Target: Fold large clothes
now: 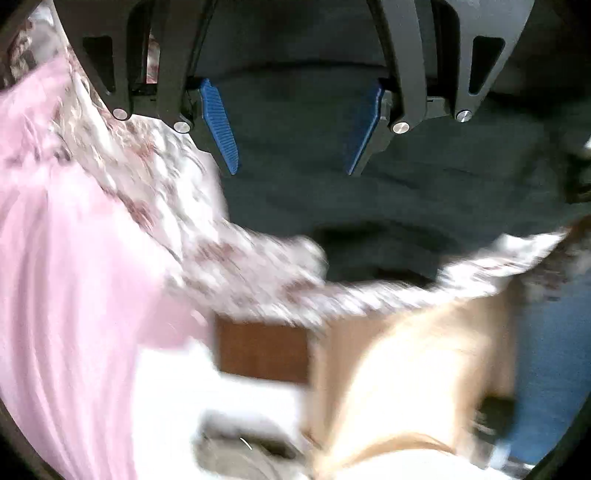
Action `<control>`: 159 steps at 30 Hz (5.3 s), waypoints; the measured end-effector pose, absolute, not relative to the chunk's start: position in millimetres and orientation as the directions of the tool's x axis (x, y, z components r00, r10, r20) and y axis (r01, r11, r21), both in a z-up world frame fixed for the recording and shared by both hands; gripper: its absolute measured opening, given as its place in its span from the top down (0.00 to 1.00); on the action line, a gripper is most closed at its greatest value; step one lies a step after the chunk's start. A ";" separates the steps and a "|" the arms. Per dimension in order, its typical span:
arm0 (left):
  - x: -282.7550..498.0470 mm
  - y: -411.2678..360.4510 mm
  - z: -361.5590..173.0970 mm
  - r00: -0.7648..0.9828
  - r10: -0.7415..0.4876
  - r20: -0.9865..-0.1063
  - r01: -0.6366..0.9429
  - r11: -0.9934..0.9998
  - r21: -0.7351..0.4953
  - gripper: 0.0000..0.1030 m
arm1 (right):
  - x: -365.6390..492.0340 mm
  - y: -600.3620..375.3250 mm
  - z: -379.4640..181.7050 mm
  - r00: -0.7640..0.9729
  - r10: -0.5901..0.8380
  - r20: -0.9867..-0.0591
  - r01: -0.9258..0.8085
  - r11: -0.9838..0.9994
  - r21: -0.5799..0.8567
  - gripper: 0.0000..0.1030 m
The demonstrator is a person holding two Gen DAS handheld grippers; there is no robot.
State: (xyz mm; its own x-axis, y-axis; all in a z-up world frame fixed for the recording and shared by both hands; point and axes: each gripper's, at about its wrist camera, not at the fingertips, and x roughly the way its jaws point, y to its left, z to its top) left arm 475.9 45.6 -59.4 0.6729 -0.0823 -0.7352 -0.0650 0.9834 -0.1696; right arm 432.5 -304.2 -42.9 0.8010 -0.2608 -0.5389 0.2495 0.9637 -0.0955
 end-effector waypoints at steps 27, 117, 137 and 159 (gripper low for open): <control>405.1 126.9 -69.3 0.652 -0.299 -0.697 -0.231 0.797 -0.558 0.12 | 435.6 -313.1 -81.2 0.773 -0.001 -0.635 0.157 0.969 0.189 0.27; 375.8 -73.9 -53.5 0.486 -0.508 -0.711 0.485 0.834 -0.264 0.17 | 399.8 -355.4 -111.8 0.808 0.284 -0.516 0.092 0.804 0.587 0.13; 362.6 134.1 -41.9 0.762 -0.114 -0.637 -0.177 0.910 -0.375 0.06 | 369.8 -158.4 -43.7 0.769 0.236 -0.594 -0.340 0.938 -0.067 0.13; 408.0 127.7 -79.1 0.708 -0.013 -0.706 -0.232 0.940 -0.250 0.06 | 368.2 -85.0 30.8 0.904 0.142 -0.404 -0.303 0.878 -0.369 0.91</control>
